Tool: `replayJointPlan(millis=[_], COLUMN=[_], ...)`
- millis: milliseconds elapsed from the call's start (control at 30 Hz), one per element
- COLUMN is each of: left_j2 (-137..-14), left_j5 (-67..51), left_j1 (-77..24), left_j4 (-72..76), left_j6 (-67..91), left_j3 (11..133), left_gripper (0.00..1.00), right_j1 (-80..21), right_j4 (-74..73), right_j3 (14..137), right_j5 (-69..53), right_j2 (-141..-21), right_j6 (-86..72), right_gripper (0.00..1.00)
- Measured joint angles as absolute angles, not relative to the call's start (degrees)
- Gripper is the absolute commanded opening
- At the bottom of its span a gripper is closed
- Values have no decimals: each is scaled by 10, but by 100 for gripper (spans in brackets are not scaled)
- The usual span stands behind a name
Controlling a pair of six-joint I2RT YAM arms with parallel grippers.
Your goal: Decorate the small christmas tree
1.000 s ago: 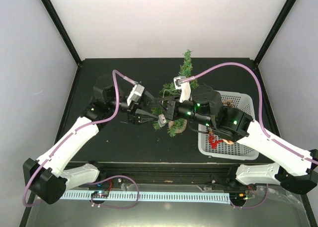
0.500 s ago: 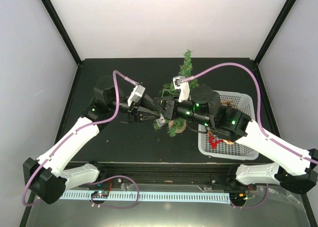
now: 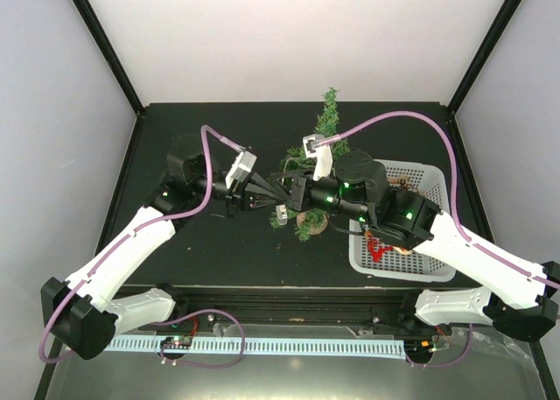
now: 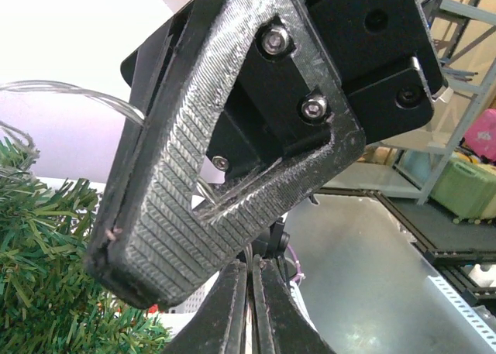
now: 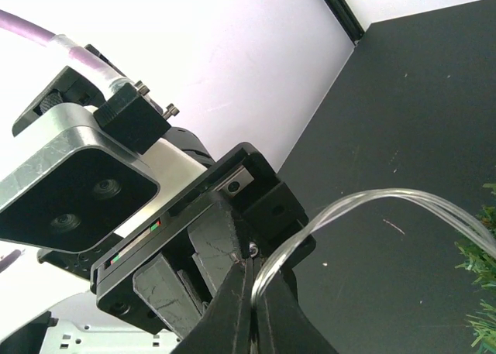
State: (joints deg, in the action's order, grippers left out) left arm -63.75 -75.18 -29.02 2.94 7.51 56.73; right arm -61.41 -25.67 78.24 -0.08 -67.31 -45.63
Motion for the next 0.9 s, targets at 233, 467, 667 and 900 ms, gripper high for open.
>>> replayJointPlan(millis=[233, 467, 667, 900], left_j2=[-637, -632, -617, -616], left_j5=[-751, -749, -747, -734], left_j1=[-290, -290, -303, -332], left_j4=[16, -39, -124, -224], left_j6=[65, 20, -47, -142], left_j3=[568, 575, 609, 656], left_gripper=[2, 2, 1, 1], right_j1=[-614, -614, -614, -614], right_j4=[-252, -252, -241, -192], right_j3=[773, 746, 726, 688], right_j5=[-3, -4, -6, -8], right_j2=[-669, -647, -587, -505], right_j6=[-463, -462, -453, -449], right_gripper=[36, 45, 46, 45])
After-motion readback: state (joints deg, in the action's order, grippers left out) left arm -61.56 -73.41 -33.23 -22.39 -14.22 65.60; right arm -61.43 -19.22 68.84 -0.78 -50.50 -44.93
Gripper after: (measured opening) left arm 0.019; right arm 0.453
